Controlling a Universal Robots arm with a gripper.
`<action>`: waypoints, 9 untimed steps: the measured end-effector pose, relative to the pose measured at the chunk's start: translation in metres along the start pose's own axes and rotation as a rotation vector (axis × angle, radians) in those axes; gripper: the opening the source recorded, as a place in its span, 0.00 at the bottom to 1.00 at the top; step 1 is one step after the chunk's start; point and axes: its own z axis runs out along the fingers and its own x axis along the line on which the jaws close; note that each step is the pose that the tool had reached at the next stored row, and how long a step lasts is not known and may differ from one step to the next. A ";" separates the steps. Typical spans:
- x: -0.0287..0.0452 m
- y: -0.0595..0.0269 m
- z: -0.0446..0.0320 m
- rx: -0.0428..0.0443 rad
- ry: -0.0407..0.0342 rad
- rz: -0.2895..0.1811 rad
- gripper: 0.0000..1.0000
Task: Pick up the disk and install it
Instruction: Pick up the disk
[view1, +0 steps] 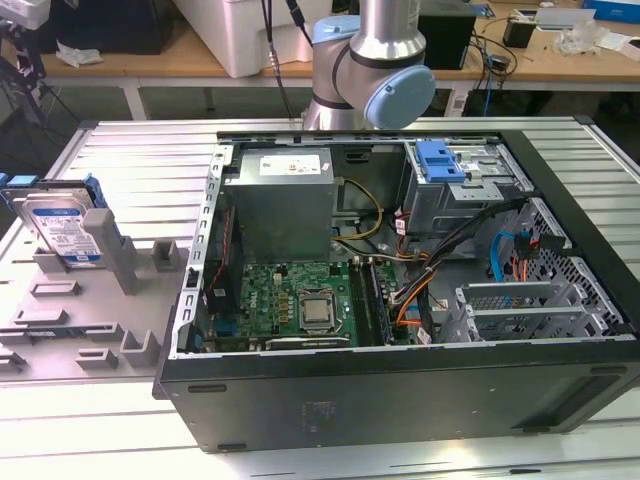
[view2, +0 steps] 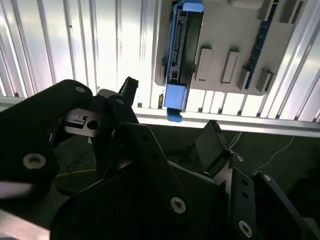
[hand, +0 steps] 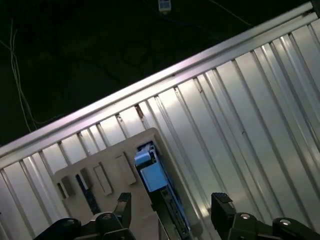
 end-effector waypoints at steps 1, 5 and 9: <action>0.0000 0.0000 0.0004 0.0003 0.0006 -0.037 0.74; 0.0000 0.0001 0.0010 0.0028 0.0057 -0.132 0.74; -0.0002 0.0013 0.0015 0.0067 0.0155 -0.168 0.74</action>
